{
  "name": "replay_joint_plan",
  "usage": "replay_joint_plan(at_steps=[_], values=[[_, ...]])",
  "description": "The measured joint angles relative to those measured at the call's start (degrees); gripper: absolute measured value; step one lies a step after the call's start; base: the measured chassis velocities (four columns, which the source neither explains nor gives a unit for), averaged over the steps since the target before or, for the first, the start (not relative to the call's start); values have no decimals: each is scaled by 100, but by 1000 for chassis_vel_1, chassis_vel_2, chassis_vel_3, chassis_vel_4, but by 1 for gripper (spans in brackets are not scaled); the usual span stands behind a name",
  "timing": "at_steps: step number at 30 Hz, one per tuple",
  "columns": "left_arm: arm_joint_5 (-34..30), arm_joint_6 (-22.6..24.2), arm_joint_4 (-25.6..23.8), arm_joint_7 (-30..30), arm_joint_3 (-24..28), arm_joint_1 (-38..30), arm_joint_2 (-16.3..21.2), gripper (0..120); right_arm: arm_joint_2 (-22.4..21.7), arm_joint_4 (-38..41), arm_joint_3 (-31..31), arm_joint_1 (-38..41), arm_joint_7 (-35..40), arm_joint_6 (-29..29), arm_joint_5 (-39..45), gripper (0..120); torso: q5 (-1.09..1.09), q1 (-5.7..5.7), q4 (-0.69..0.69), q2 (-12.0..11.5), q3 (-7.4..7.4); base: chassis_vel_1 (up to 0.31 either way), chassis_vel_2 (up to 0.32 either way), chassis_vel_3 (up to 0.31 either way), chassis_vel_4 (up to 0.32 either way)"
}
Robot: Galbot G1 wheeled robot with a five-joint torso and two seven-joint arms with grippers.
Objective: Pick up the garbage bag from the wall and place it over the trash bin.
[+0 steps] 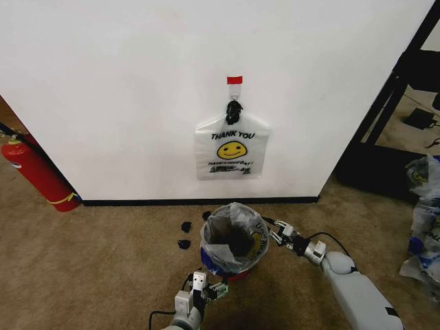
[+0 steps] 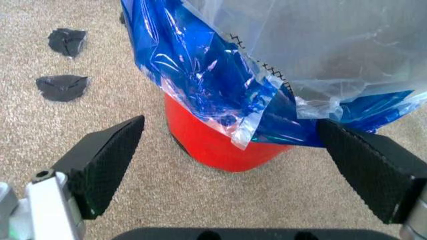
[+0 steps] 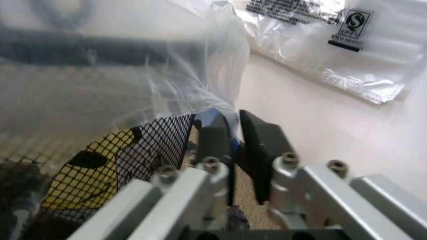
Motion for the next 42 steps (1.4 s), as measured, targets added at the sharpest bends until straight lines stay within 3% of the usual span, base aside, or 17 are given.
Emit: replay_joint_plan(at_steps=[2,34,42], values=[[2,-2,0,1,0,2,0,100,0,1,-8,-2,-2,1,35,0,-1,0,0,0,0,0,0,0,0],[4,-102,195,-5,-30,-61,-29,100,143,-279,-66,0,762,23,-774,0,0,0,0,0,0,0,0,0,0],[47,-104,111,-3,12,66,95,100,-180,229,-61,-263,258,-264,-174,28,0,0,0,0,0,0,0,0,0]])
